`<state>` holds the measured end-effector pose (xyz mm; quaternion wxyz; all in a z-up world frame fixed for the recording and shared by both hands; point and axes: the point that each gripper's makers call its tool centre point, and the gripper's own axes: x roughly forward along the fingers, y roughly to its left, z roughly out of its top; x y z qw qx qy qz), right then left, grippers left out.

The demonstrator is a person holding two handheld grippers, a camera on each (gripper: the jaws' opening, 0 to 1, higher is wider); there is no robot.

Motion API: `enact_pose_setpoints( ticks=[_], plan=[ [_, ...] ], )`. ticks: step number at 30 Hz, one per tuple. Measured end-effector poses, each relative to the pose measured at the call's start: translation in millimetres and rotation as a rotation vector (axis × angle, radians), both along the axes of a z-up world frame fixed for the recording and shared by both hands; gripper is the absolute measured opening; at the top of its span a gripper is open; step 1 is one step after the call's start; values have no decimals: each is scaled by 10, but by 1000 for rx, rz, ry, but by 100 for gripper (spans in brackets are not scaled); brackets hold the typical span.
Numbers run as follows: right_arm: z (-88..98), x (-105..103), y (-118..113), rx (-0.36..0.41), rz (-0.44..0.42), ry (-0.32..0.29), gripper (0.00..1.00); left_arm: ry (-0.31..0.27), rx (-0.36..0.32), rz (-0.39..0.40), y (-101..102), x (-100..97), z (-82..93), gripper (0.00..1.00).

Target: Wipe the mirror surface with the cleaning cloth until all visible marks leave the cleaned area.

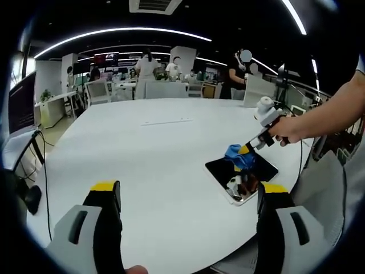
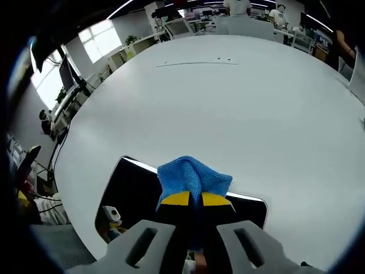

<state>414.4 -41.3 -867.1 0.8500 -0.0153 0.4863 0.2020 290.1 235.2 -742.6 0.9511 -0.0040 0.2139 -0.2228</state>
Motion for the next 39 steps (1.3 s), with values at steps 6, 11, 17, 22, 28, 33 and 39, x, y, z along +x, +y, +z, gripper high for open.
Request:
enact_pose_setpoints(
  ticks=[6, 11, 17, 22, 28, 33, 39],
  plan=[
    [-4, 3, -77, -10, 0, 7, 0, -4, -10, 4, -16, 32, 9, 99],
    [-4, -6, -192, -60, 22, -4, 0, -5, -10, -4, -49, 32, -4, 99],
    [-4, 10, -284, -69, 17, 4, 0, -2, -6, -10, -50, 30, -15, 99],
    [-9, 9, -276, -77, 35, 12, 0, -6, -4, -7, -24, 38, 11, 99],
    [-8, 4, -268, -76, 15, 21, 0, -6, -1, -8, -5, 29, 15, 99],
    [-9, -69, -249, -65, -7, 19, 0, -11, 4, -13, 4, 29, 27, 99],
    [-14, -188, -244, -42, -31, 24, 0, -15, 1, -17, 2, 47, 34, 99]
  ],
)
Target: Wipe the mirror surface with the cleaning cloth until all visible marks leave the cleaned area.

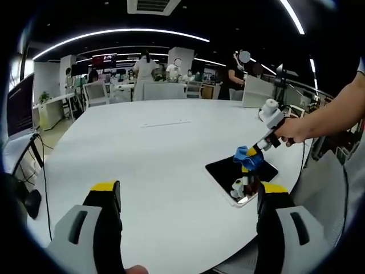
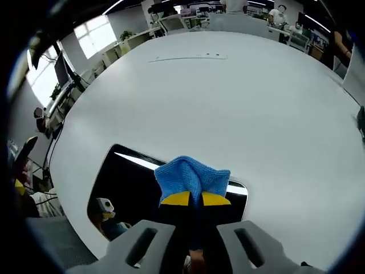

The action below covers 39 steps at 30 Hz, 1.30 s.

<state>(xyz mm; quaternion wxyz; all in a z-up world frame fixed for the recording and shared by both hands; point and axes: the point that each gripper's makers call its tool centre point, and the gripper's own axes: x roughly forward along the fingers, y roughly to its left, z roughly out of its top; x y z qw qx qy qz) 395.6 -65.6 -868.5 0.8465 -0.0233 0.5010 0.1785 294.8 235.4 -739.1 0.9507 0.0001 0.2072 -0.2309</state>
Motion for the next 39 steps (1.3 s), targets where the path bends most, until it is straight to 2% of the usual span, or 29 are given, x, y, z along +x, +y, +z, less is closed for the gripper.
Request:
enact_pose_setpoints(
  ticks=[22, 32, 36, 39],
  plan=[
    [-5, -622, 16, 27, -5, -6, 0, -15, -27, -36, -190, -2, 28, 99],
    [-2, -820, 33, 31, 22, -33, 0, -4, -17, -29, -134, -50, -46, 99],
    [-1, -885, 35, 27, 21, -32, 0, 2, 31, -57, -129, -116, -136, 99],
    [0, -942, 36, 31, 15, -30, 0, 13, 33, -60, -115, -143, -186, 99]
  ],
)
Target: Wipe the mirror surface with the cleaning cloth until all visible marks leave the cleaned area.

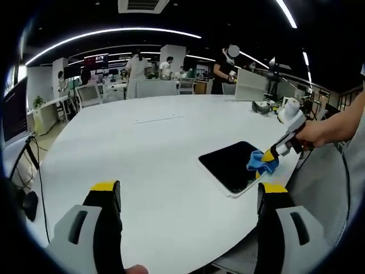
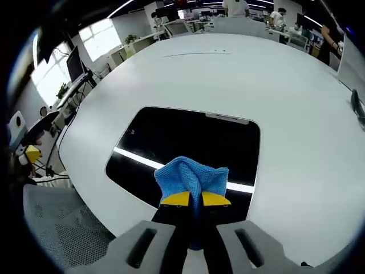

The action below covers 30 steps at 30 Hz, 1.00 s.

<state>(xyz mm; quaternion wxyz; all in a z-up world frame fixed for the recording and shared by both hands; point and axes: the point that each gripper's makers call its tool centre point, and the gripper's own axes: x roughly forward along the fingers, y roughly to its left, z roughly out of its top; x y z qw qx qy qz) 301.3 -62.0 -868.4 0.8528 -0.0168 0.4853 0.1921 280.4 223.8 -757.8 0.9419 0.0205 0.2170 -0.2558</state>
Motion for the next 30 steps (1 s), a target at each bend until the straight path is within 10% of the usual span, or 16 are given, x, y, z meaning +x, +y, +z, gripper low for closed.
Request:
enact_pose_setpoints(
  ticks=[30],
  plan=[
    [0, -185, 37, 6, 35, 51, 0, 28, -36, -12, -34, -46, -78, 99]
  ],
)
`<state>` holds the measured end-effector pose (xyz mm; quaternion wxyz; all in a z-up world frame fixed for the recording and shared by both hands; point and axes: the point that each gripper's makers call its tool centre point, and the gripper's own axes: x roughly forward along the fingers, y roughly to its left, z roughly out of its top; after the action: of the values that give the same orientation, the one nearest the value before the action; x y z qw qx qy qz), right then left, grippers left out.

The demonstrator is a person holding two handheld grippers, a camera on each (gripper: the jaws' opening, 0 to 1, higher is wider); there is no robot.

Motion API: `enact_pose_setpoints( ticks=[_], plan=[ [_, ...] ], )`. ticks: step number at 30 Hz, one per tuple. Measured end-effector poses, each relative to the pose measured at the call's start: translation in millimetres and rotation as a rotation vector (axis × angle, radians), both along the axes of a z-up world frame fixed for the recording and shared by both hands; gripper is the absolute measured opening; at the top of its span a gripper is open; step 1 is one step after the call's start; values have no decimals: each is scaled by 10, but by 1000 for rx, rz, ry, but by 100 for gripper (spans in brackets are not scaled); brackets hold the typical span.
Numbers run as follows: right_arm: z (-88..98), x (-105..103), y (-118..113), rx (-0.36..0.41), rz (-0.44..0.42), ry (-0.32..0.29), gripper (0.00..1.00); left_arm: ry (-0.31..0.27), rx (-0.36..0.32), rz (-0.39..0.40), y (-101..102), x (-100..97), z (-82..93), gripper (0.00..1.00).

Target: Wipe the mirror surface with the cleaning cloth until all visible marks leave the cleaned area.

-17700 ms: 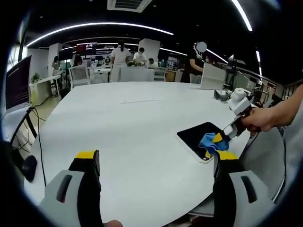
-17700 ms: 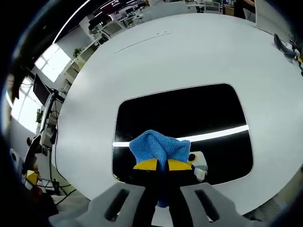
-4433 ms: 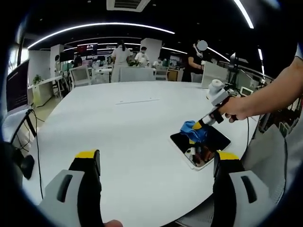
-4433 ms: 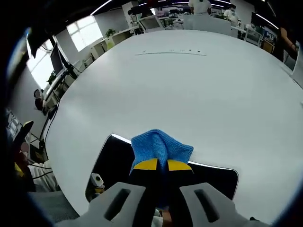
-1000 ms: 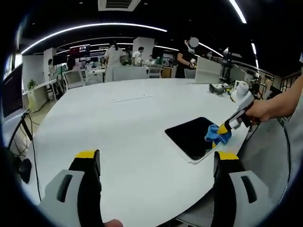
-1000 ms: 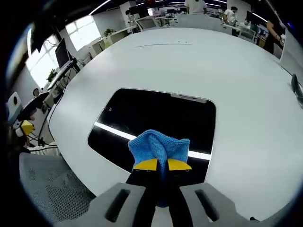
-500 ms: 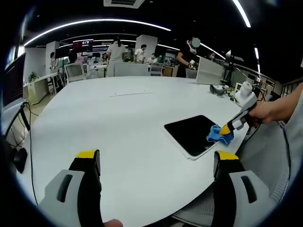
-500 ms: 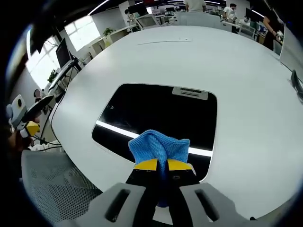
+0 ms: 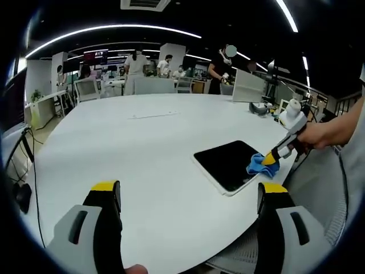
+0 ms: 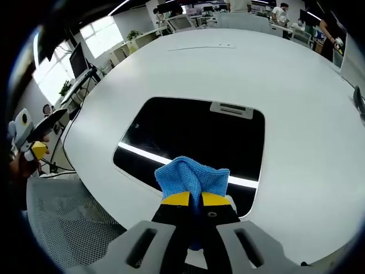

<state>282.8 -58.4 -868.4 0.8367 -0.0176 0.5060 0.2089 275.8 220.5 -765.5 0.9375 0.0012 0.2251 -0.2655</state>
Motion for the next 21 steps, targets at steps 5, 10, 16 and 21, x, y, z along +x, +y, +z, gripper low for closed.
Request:
enact_pose_setpoints(
  ticks=[5, 10, 16, 21],
  plan=[
    [-3, -5, 4, -8, 4, 5, 0, -1, 8, -2, 20, 8, 20, 99],
    [-2, -2, 4, 0, 2, 11, 0, -3, 7, 8, 43, 31, 25, 99],
    [12, -5, -8, 4, 3, 14, 0, 0, 8, 6, 23, 34, 9, 99],
    [12, -2, -36, 7, 0, 11, 0, -1, 6, 12, 37, 49, 14, 99]
  ],
)
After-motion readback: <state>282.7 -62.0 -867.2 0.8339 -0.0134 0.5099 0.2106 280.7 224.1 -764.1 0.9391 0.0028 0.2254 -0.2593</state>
